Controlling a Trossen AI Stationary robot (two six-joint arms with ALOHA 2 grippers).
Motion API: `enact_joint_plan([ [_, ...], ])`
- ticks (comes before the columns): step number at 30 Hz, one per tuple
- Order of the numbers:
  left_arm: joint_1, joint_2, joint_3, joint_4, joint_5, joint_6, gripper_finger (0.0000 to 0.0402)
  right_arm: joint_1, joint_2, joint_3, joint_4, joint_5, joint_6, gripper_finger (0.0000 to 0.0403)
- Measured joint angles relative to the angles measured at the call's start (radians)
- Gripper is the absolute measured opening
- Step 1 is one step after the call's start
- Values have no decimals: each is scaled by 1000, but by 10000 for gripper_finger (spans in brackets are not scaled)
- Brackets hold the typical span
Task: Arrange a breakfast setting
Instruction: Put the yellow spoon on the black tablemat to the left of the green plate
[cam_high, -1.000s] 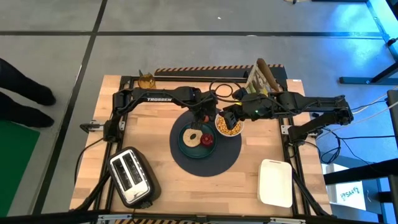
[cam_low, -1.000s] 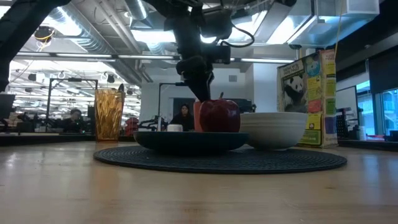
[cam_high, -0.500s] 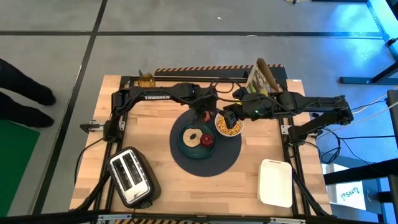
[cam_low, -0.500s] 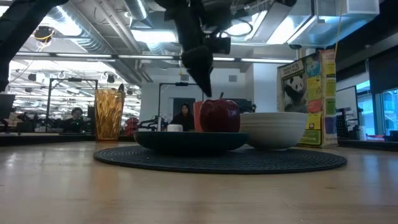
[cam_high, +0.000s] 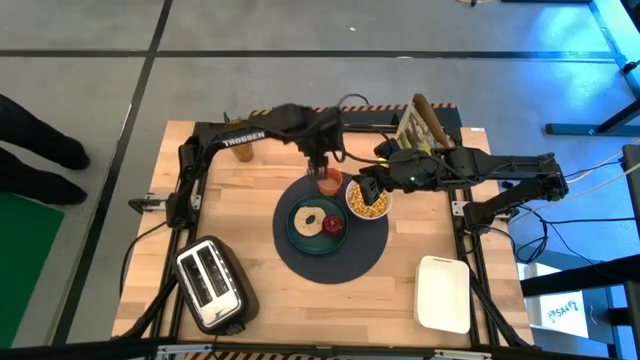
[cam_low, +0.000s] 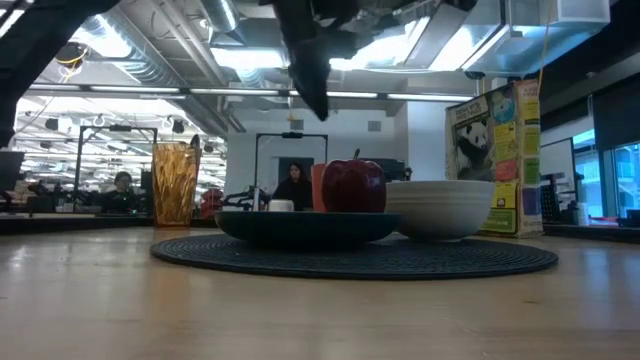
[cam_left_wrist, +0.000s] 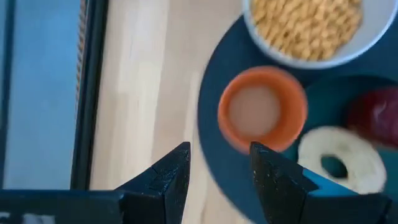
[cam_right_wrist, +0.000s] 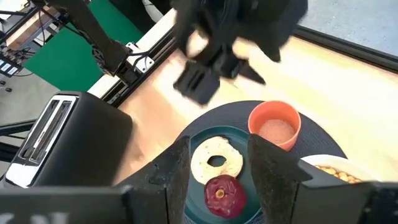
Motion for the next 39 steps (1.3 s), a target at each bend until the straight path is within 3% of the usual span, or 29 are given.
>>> enact_joint_plan([
  [9,140,-64,21,-214,0,-26,160,0,0,0,-1,0,0,150],
  [21,329,-313,-21,-267,-10,-23,160,0,0,0,-3,1,0,150],
  [29,468,-404,-253,-266,-5,-20,160,1,0,0,-2,16,0,150],
  [34,484,-468,-453,-239,0,-51,160,1,0,0,-3,16,0,150],
  [39,484,-530,-608,-109,2,-53,160,0,0,0,-3,16,0,150],
])
